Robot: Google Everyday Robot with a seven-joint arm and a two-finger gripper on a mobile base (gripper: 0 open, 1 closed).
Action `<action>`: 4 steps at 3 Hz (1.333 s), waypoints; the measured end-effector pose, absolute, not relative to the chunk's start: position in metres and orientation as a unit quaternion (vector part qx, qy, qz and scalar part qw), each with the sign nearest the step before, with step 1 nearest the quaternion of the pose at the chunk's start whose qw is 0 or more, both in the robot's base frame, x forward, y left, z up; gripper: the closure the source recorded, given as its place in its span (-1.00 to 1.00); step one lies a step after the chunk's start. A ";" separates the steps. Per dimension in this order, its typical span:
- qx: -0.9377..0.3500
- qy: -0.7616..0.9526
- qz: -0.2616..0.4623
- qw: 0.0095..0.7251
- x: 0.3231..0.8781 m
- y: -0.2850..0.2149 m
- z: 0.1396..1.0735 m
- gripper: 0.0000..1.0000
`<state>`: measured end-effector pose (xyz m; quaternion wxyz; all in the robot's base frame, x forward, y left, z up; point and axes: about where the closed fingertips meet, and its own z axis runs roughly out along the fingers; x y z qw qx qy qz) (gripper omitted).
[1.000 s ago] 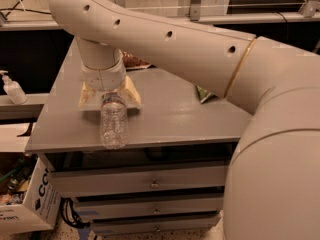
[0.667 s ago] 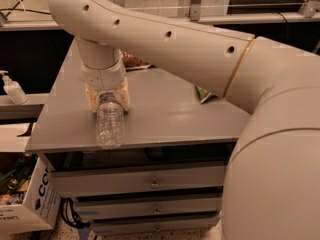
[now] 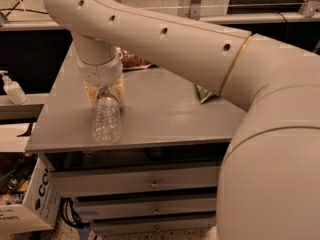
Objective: Place water bottle upright
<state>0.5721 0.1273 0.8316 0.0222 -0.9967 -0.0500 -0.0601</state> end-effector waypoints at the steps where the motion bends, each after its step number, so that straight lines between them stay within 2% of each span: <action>1: -0.993 -0.086 -0.068 0.043 0.578 0.145 0.850 1.00; 3: -0.967 -0.220 -0.019 0.131 0.581 0.187 0.898 1.00; 4: -0.960 -0.230 -0.037 0.157 0.588 0.196 0.915 1.00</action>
Offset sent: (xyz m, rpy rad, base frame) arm 0.0131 0.0649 0.0887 0.1969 0.1044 0.4154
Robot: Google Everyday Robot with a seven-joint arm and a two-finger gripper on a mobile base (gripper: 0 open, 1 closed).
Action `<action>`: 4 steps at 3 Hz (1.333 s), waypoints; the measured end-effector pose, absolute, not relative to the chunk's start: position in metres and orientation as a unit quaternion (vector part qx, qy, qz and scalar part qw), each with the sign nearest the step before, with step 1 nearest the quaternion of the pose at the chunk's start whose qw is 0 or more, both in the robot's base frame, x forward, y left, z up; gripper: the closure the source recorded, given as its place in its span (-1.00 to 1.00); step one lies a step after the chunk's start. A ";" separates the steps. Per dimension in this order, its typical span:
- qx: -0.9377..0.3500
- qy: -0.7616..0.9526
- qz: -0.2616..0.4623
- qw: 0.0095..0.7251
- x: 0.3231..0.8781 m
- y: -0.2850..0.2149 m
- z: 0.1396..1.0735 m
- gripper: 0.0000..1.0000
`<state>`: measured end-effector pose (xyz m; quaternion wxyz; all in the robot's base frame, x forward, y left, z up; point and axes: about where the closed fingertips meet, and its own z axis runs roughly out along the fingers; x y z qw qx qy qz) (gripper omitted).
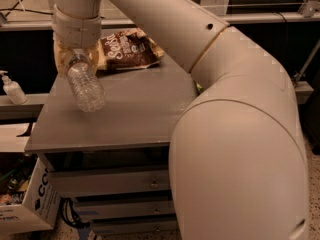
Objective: Place water bottle upright
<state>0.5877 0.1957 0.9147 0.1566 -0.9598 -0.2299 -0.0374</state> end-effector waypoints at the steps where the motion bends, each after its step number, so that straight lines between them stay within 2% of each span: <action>1: -0.958 -0.230 -0.044 0.164 0.591 0.201 0.914 1.00; 4: -0.921 -0.295 -0.180 0.181 0.574 0.169 0.925 1.00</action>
Offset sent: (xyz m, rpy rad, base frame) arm -0.0107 -0.0237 0.0030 0.0794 -0.1863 0.0417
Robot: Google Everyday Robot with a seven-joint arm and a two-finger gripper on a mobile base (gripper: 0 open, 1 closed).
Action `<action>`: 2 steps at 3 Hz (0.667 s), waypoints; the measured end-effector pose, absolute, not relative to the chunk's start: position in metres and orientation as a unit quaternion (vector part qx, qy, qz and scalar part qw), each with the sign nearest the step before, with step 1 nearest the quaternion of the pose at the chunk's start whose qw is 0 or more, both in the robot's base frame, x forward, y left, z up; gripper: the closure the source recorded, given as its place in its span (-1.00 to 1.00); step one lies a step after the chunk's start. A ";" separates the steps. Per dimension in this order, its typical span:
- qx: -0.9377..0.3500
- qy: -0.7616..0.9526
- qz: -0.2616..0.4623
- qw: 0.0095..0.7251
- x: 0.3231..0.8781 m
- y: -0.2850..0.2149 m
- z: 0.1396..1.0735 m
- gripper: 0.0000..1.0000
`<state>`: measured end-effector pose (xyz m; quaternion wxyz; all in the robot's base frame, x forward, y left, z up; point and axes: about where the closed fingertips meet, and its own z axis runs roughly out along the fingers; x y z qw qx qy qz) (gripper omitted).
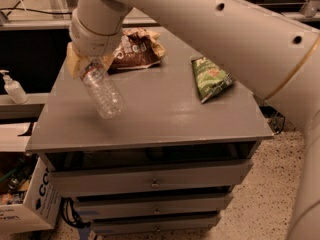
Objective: Place water bottle upright
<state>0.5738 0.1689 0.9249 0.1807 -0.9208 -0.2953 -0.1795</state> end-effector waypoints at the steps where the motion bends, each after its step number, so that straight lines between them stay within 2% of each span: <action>1: -0.897 -0.320 -0.230 0.200 0.571 0.161 0.931 1.00; 2: -0.868 -0.336 -0.280 0.235 0.576 0.158 0.941 1.00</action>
Offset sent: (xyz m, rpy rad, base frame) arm 0.0097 -0.0191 0.0302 0.2901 -0.2945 0.1364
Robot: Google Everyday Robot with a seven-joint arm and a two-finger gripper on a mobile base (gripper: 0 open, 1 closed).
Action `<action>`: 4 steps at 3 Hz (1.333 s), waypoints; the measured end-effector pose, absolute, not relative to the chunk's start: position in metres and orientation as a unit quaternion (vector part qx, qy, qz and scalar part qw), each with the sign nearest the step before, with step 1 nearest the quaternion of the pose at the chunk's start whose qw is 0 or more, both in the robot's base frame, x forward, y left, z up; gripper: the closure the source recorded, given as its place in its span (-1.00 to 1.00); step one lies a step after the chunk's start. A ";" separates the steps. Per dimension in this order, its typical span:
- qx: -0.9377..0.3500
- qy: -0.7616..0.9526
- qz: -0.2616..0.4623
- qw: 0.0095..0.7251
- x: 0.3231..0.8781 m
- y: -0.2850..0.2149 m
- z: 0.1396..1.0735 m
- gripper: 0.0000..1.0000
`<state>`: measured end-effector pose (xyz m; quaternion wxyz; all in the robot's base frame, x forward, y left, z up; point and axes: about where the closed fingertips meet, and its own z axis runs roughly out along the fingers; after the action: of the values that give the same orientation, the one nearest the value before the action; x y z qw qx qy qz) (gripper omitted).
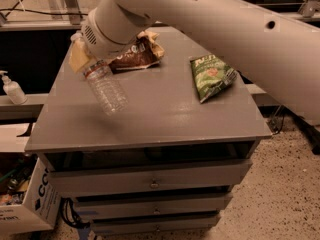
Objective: Place water bottle upright
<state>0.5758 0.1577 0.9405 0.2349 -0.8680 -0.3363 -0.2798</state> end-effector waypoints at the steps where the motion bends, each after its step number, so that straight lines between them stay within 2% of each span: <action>1: -0.837 -0.349 -0.316 0.279 0.582 0.155 0.949 1.00; 2: -0.793 -0.381 -0.342 0.331 0.580 0.155 0.956 1.00; 4: -0.779 -0.379 -0.369 0.336 0.580 0.157 0.953 1.00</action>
Offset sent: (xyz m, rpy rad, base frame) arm 0.0057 -0.0137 0.0248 0.3704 -0.1281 0.2249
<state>0.5799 0.1566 0.9530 0.3355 -0.7794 -0.3792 -0.3690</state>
